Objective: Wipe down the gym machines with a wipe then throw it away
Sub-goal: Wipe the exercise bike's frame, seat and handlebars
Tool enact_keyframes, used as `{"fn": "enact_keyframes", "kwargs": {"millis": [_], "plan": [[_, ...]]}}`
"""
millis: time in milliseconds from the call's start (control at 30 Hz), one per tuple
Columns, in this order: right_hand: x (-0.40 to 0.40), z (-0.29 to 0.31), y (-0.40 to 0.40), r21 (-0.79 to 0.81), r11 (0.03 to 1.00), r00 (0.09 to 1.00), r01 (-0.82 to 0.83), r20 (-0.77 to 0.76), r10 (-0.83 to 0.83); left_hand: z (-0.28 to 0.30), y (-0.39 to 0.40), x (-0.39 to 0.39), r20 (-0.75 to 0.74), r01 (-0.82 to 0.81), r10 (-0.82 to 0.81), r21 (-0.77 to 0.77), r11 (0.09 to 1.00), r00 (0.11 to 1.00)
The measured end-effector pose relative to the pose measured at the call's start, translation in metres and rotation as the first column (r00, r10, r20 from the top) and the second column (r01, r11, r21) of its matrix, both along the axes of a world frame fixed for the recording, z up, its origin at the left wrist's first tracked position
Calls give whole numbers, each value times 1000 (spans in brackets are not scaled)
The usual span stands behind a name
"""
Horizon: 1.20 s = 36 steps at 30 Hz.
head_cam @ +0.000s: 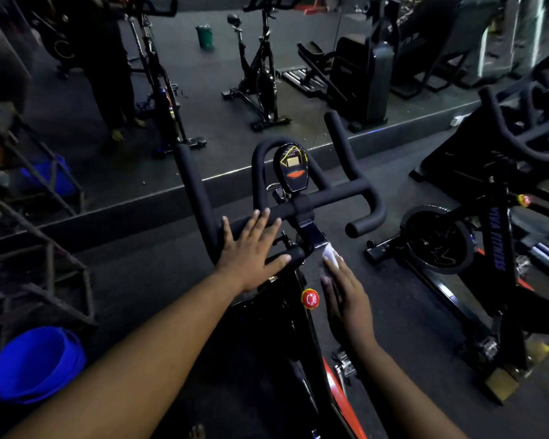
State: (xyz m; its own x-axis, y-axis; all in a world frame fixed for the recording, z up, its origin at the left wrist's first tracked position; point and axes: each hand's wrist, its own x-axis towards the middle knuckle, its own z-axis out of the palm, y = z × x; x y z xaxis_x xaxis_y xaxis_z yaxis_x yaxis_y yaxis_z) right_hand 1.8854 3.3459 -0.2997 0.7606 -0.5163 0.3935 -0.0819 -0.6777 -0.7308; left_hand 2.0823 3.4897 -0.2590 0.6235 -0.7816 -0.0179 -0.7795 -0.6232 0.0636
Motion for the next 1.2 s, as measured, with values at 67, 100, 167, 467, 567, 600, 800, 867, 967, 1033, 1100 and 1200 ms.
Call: {"fn": "enact_keyframes", "kwargs": {"millis": [67,100,167,467,567,600,800,867,967,1033,1100,1200], "plan": [[17,17,9,-67,995,997,-72,2,72,0,18,12,26,-42,41,27,999,999],[27,20,14,-104,988,993,-116,-37,113,0,26,18,38,-56,54,48,997,998],[47,22,31,-255,948,975,-191,-163,152,-2,47,32,49,-71,68,80,994,997],[45,-7,39,-737,670,896,-87,-352,-270,-5,79,55,-38,55,-51,93,994,998],[61,5,45,-737,669,906,-99,-344,-245,-2,79,53,-53,68,-63,103,992,997],[70,8,49,-724,677,914,-133,-353,-198,-1,79,54,-52,73,-68,110,991,996],[80,5,89,-716,672,912,-192,-383,-148,-5,80,59,-63,112,-108,74,991,992],[56,0,93,-728,670,903,-145,-374,-211,-6,80,62,-78,127,-122,58,990,989],[38,0,77,-729,678,860,-88,-400,-318,-7,79,62,-79,143,-138,71,987,987],[50,7,66,-690,718,824,-97,-460,-330,-7,78,63,-74,145,-139,75,987,988],[76,18,60,-658,733,802,-172,-526,-284,-5,79,62,-72,146,-140,83,986,988],[104,22,55,-679,692,809,-245,-536,-240,-2,80,61,-69,139,-132,94,986,989]]}}
